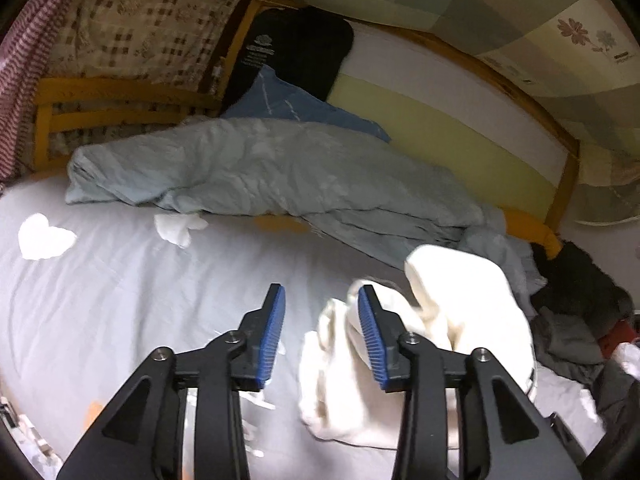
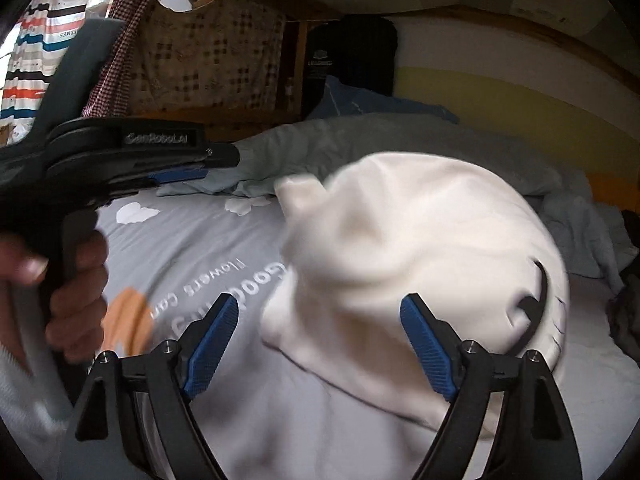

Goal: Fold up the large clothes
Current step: 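Grasp the hoodie bundle with the right gripper while the left gripper grasps its end, then lift the hoodie bundle with both grippers and carry it onto the dark clothes pile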

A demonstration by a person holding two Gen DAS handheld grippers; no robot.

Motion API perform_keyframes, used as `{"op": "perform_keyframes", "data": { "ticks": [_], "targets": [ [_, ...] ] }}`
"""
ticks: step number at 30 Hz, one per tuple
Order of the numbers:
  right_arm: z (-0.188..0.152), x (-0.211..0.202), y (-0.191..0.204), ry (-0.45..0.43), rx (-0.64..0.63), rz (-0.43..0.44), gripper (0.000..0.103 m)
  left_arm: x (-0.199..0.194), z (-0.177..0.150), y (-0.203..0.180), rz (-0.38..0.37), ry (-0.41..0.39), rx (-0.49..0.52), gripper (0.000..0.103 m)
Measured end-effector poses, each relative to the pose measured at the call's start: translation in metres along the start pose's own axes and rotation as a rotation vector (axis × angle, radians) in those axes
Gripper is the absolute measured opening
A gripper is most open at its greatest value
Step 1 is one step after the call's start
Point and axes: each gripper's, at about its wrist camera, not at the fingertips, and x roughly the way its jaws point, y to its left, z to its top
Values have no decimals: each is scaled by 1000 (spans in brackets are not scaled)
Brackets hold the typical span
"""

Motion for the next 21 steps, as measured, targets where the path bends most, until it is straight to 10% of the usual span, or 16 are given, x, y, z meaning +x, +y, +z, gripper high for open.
{"op": "perform_keyframes", "data": {
  "ticks": [5, 8, 11, 16, 21],
  "targets": [
    [-25, -21, -45, 22, 138, -140, 86, -2, -2, -18, -205, 4, 8, 80],
    [-37, -31, -79, 6, 242, -252, 86, -6, -5, -45, -265, -19, 112, 86],
    [-47, -32, -116, 26, 328, -315, 86, 4, -10, -72, -261, 2, 196, 88],
    [-64, -11, -158, 171, 416, -47, 86, 38, -16, -96, -160, 82, 234, 91],
    [-77, 1, -162, 159, 378, -150, 85, 72, -12, -99, -70, 134, 223, 88]
  ]
}}
